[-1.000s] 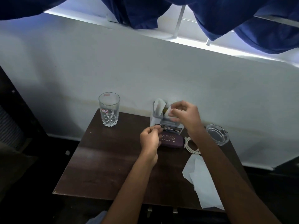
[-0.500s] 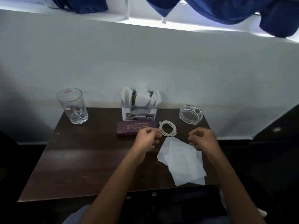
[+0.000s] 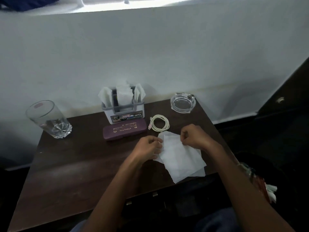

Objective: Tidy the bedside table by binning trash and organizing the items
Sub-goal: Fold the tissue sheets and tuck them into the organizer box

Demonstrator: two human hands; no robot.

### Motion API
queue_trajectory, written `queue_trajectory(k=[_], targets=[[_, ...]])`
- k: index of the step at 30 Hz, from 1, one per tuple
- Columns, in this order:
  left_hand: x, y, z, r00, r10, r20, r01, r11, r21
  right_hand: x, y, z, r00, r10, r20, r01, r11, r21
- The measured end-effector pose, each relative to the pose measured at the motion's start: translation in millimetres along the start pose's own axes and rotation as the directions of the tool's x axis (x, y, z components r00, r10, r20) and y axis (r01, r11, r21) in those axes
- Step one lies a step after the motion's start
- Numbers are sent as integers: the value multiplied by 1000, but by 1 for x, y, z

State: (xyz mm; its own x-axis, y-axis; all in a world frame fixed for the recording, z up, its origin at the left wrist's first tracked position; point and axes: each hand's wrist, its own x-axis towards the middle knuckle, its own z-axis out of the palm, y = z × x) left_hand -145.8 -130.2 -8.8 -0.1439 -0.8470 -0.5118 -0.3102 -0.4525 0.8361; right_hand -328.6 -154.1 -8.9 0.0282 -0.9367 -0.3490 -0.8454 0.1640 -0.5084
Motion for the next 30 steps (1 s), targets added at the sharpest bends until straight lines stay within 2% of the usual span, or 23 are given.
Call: queue_trajectory(k=[6, 16, 22, 25, 30], targets=[[2, -2, 1, 1000, -19, 11, 19, 1000, -15, 0, 4, -2, 996, 33, 78, -27, 997, -73], [1, -2, 1, 999, -24, 29, 25, 999, -45, -9, 7, -29, 995, -68, -69, 86, 949, 304], [0, 1, 1, 996, 80, -33, -82, 992, -93, -13, -4, -31, 989, -149, 18, 124, 880, 459], [-4, 6, 1, 998, 57, -11, -58, 974, -218, -14, -12, -29, 980, -195, 46, 149, 860, 489], [-4, 4, 0, 997, 65, -50, -75, 966, -249, -12, -18, -24, 973, -232, 16, 186, 820, 541]])
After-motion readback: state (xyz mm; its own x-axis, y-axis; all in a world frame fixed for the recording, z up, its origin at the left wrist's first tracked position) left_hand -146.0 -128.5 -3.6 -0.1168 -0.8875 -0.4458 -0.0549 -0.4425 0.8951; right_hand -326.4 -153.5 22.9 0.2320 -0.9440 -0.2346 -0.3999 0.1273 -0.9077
